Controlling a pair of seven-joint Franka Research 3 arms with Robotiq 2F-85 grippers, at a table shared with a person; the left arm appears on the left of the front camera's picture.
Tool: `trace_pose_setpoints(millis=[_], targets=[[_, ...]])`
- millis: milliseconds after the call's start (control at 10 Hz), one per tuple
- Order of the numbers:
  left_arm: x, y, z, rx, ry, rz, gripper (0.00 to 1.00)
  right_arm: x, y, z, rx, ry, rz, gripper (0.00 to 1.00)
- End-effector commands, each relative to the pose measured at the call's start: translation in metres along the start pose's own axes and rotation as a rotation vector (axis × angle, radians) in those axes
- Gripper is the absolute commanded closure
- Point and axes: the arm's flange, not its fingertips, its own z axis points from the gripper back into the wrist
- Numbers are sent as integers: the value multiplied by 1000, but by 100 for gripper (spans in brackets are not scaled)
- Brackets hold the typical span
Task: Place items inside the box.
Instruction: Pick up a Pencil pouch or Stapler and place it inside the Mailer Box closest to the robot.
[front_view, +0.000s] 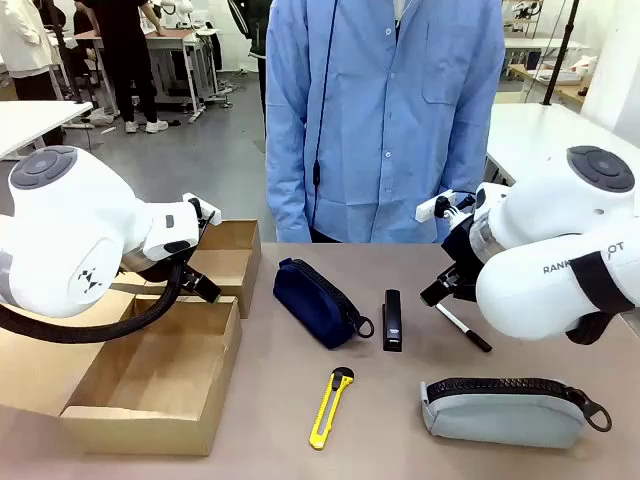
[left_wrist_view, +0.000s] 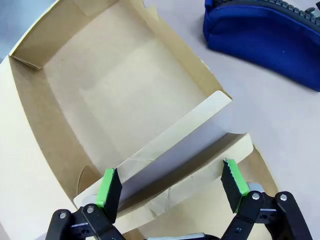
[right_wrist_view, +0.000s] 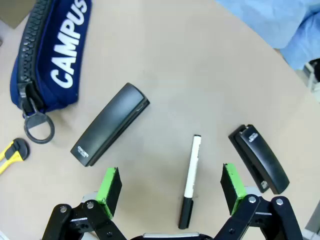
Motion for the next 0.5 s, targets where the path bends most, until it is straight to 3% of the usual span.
trace_pose_setpoints(millis=[0,400], targets=[[0,0,0,0,0,0,0,0,0,0,0,0,0,0],[0,0,0,0,0,0,0,0,0,0,0,0,0,0]])
